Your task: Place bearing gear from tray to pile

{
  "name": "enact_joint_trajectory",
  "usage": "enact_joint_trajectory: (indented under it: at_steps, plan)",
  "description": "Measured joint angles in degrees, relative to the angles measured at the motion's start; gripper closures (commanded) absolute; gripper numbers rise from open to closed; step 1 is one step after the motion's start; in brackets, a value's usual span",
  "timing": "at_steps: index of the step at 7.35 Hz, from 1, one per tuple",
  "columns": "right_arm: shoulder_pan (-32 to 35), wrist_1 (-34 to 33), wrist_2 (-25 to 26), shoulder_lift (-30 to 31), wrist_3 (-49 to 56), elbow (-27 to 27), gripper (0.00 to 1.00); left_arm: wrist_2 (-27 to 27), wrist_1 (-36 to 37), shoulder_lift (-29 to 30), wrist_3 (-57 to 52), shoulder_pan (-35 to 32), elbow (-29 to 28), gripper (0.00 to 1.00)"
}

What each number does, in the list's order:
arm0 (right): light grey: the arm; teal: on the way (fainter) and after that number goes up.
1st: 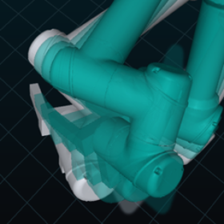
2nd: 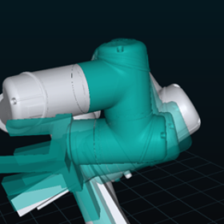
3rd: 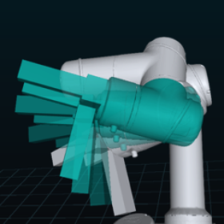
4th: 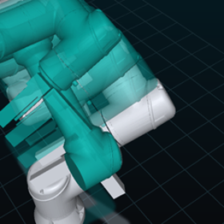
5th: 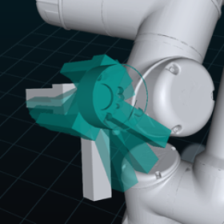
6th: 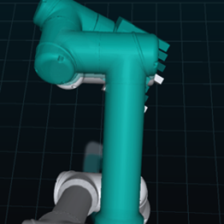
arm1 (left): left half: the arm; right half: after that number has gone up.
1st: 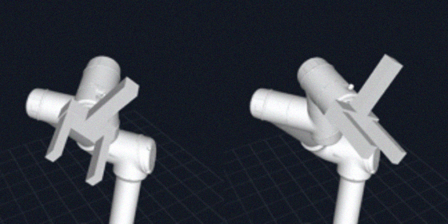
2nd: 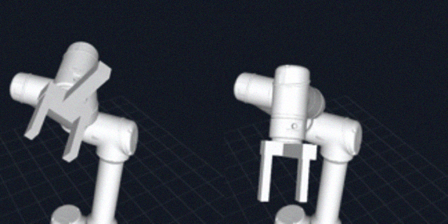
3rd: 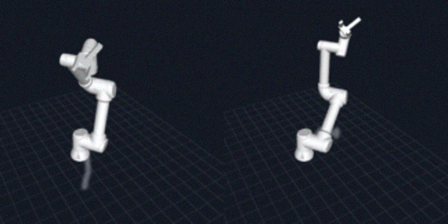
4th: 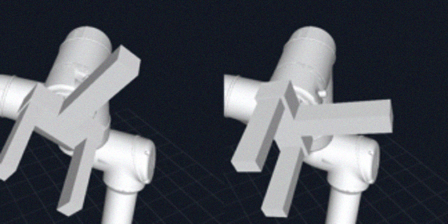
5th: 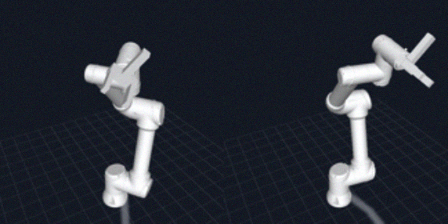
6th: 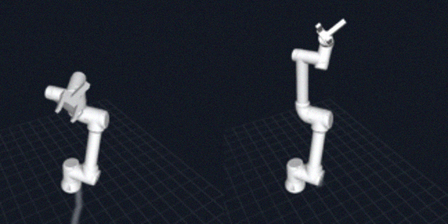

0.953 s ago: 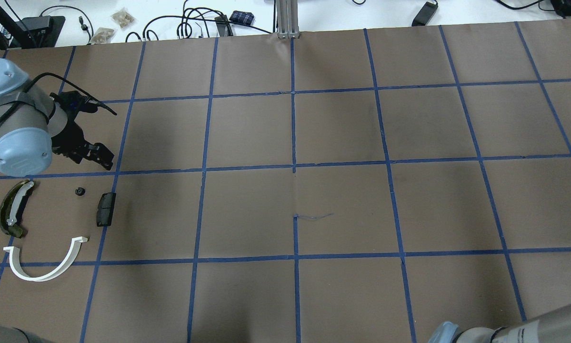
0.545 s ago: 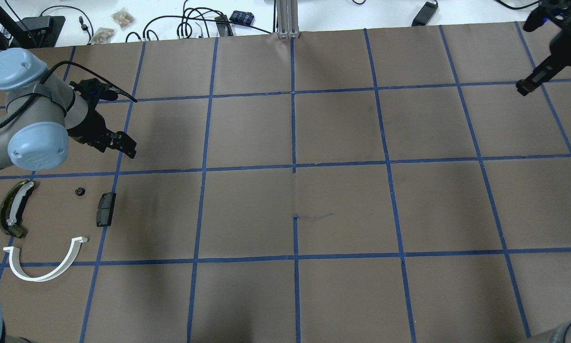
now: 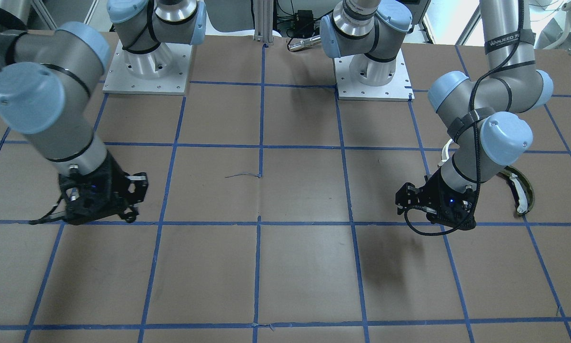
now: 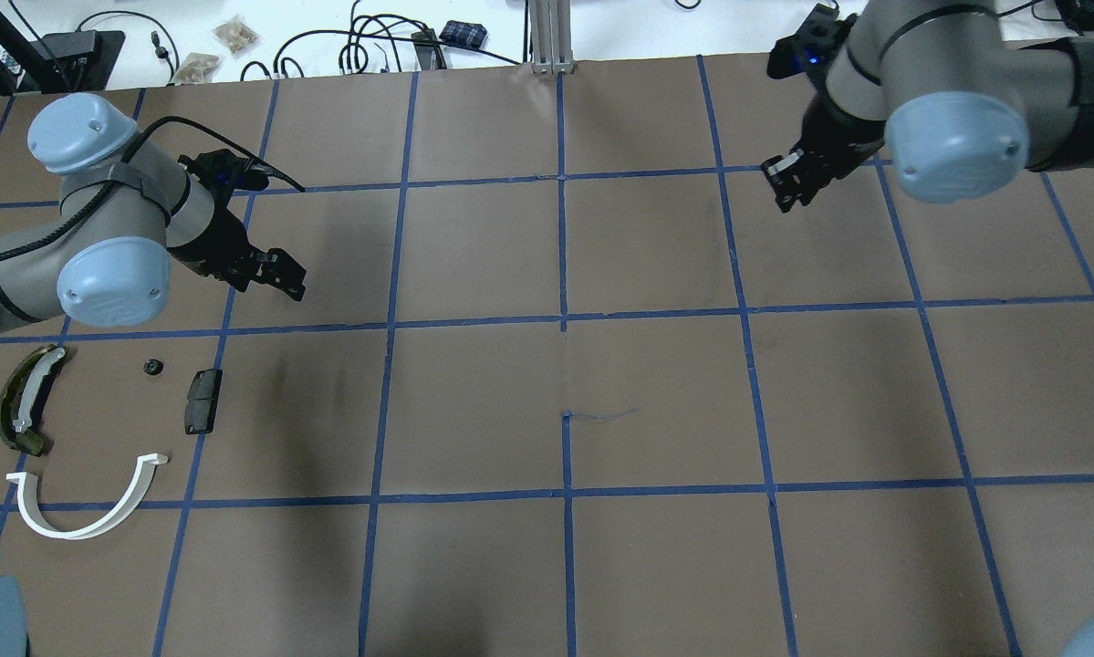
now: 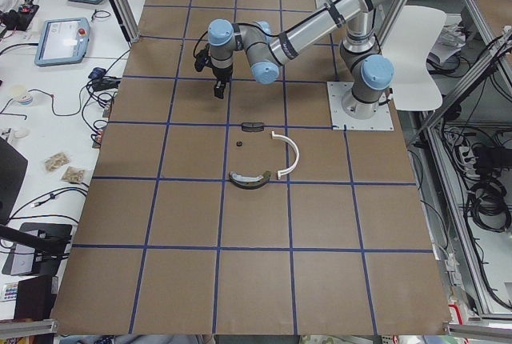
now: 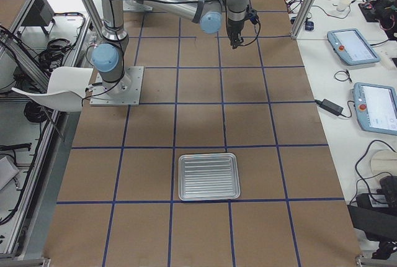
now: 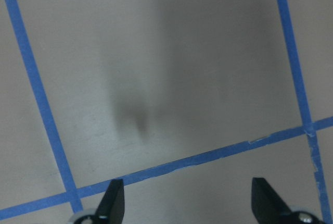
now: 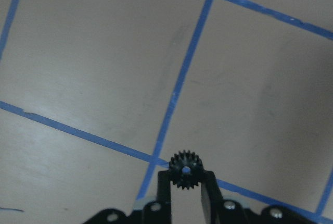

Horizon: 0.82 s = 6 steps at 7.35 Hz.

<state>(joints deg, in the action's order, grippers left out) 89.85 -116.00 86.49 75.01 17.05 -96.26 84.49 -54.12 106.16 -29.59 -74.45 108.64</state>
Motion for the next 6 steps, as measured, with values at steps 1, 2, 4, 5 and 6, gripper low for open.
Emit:
enact_joint_trajectory:
  at_steps: [1,2,4,5,6]
  plan:
    - [4.23,-3.44,-0.34,-1.97,-7.98,-1.02,0.91,-0.02,0.02,-0.01,0.09,-0.16,0.05,0.13]
    - [7.94,-7.58,-0.51,-4.24,-14.50,-2.33,0.91,-0.02,0.02,0.02,0.11,-0.24,0.20,0.13]
    - [13.16,-14.39,-0.49,-7.63,-20.85,-4.75,0.89,-0.08,0.06,0.09,0.13,-0.29,0.46,0.13]
    - [14.46,-16.19,-0.84,-8.88,-22.90,-5.63,0.86,-0.10,0.06,0.16,0.14,-0.29,0.49,0.13]
    - [15.69,-18.30,-2.05,-10.51,-24.18,-5.98,0.82,-0.11,0.07,0.23,0.17,-0.32,0.49,0.13]
